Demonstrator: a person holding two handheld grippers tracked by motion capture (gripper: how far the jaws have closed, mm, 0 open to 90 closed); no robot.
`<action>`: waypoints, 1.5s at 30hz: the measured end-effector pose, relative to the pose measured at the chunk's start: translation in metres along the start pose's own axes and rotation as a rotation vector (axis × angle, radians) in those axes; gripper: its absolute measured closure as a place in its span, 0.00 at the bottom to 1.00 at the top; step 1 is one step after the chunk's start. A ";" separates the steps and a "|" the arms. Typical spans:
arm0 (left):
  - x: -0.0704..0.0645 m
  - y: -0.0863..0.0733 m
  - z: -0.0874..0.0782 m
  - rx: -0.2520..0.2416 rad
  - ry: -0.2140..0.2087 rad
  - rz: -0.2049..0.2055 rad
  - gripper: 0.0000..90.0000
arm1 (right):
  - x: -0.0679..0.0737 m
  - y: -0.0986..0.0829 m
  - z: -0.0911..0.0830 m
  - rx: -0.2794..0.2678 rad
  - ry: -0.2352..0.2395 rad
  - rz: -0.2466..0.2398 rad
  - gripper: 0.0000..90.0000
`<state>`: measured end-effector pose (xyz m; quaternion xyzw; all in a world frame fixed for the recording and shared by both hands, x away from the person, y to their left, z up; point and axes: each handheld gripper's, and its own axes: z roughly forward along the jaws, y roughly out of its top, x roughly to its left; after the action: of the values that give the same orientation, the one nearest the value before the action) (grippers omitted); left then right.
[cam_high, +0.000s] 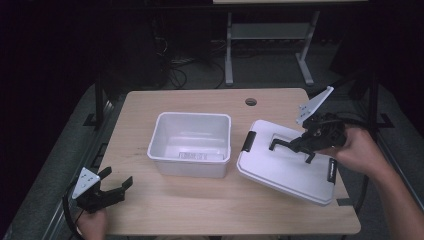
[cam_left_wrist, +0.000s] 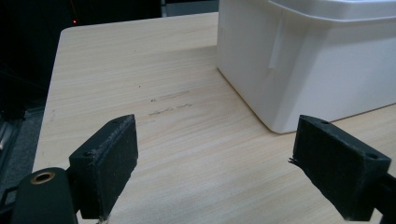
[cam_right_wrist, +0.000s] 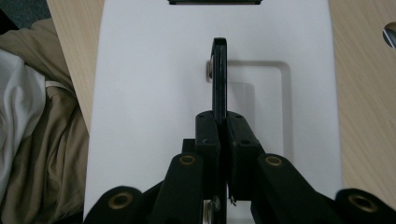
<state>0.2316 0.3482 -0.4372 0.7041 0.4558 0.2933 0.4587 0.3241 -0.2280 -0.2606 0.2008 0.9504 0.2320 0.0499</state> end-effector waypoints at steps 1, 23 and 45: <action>0.000 0.000 0.000 -0.001 -0.001 0.000 0.15 | 0.000 0.001 0.000 -0.001 0.000 0.002 0.94; 0.001 -0.001 -0.002 -0.006 0.003 -0.004 0.15 | 0.004 0.018 -0.005 -0.003 -0.006 -0.028 0.94; 0.000 0.000 -0.004 -0.009 0.002 -0.002 0.15 | 0.006 0.047 -0.007 0.004 0.012 -0.066 0.94</action>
<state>0.2280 0.3497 -0.4357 0.7012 0.4555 0.2956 0.4620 0.3340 -0.1899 -0.2331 0.1682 0.9572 0.2297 0.0517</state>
